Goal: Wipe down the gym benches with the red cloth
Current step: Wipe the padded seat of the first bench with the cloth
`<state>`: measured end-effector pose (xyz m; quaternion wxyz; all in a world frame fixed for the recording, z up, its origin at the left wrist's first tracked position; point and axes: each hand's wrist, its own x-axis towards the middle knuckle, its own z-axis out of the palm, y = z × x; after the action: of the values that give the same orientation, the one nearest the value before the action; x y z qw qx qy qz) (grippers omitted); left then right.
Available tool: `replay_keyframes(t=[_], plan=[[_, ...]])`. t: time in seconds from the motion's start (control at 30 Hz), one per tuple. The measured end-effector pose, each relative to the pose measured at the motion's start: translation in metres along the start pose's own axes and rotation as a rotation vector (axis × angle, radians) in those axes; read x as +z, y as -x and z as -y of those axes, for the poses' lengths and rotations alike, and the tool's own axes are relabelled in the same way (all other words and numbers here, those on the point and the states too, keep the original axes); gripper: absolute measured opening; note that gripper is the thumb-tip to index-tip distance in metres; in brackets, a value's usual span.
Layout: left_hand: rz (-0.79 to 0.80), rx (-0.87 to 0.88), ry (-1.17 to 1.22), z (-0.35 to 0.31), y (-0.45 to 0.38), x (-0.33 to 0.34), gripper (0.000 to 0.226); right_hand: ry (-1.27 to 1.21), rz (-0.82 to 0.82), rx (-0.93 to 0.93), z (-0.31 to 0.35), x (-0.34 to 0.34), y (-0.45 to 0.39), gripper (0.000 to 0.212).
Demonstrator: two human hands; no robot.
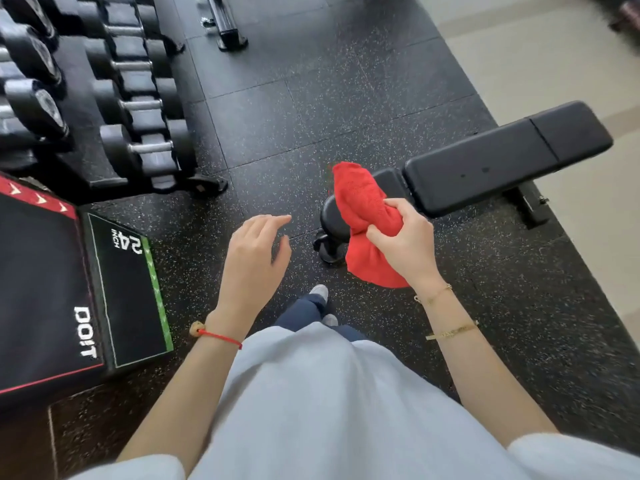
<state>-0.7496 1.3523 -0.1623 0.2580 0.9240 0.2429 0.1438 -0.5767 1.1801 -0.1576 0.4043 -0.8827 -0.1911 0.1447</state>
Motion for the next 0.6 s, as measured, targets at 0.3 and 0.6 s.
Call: replay_keyframes(t=[0.3, 0.6], plan=[[0.067, 0.036, -0.002, -0.028, -0.071, 0.056, 0.030, 0.005, -0.044, 0.058, -0.056, -0.024, -0.072, 0.037], [0.043, -0.058, -0.023, -0.050, -0.100, 0.133, 0.028, 0.012, 0.091, 0.021, -0.119, -0.036, -0.139, 0.037]])
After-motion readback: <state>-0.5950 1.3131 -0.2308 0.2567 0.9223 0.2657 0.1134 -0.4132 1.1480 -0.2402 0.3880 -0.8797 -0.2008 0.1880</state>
